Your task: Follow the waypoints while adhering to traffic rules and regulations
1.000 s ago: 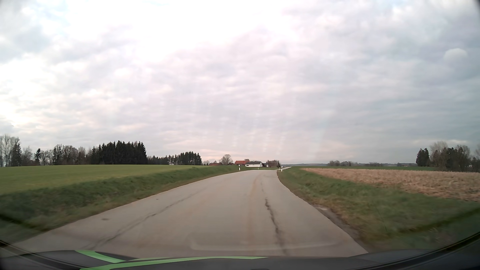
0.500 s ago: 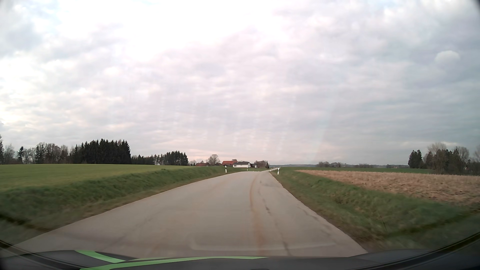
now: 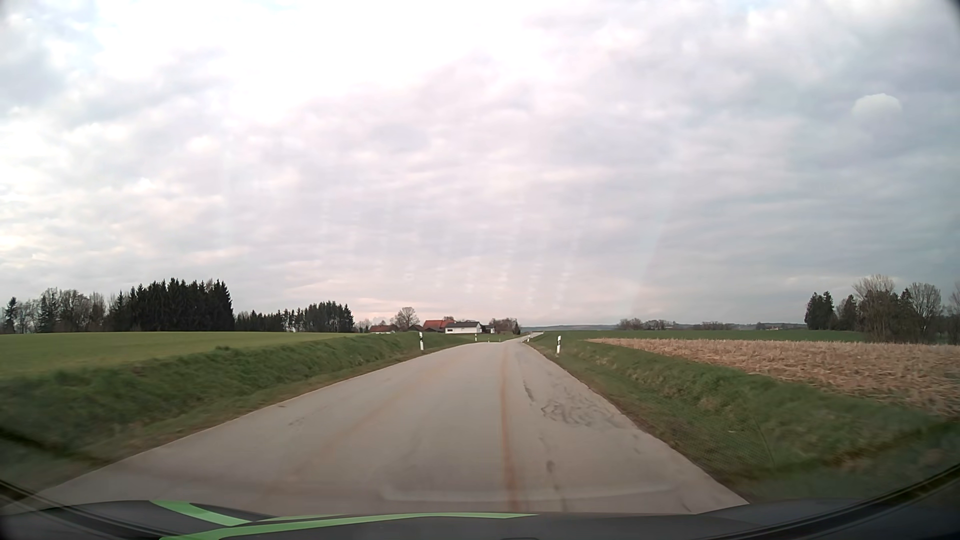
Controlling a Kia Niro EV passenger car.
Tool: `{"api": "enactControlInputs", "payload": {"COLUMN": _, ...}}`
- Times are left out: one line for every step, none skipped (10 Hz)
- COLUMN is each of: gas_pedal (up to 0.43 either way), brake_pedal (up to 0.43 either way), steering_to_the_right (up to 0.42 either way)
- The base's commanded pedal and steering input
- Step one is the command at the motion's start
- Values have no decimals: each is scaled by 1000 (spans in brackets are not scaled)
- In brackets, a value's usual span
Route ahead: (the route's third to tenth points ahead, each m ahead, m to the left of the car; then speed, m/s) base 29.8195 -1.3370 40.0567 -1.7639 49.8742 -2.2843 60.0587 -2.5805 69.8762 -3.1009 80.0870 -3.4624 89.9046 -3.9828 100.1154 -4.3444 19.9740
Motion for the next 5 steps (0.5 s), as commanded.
{"api": "enactControlInputs", "payload": {"gas_pedal": 268, "brake_pedal": 0, "steering_to_the_right": 14}}
{"api": "enactControlInputs", "payload": {"gas_pedal": 268, "brake_pedal": 0, "steering_to_the_right": 13}}
{"api": "enactControlInputs", "payload": {"gas_pedal": 268, "brake_pedal": 0, "steering_to_the_right": 13}}
{"api": "enactControlInputs", "payload": {"gas_pedal": 268, "brake_pedal": 0, "steering_to_the_right": 13}}
{"api": "enactControlInputs", "payload": {"gas_pedal": 268, "brake_pedal": 0, "steering_to_the_right": 13}}
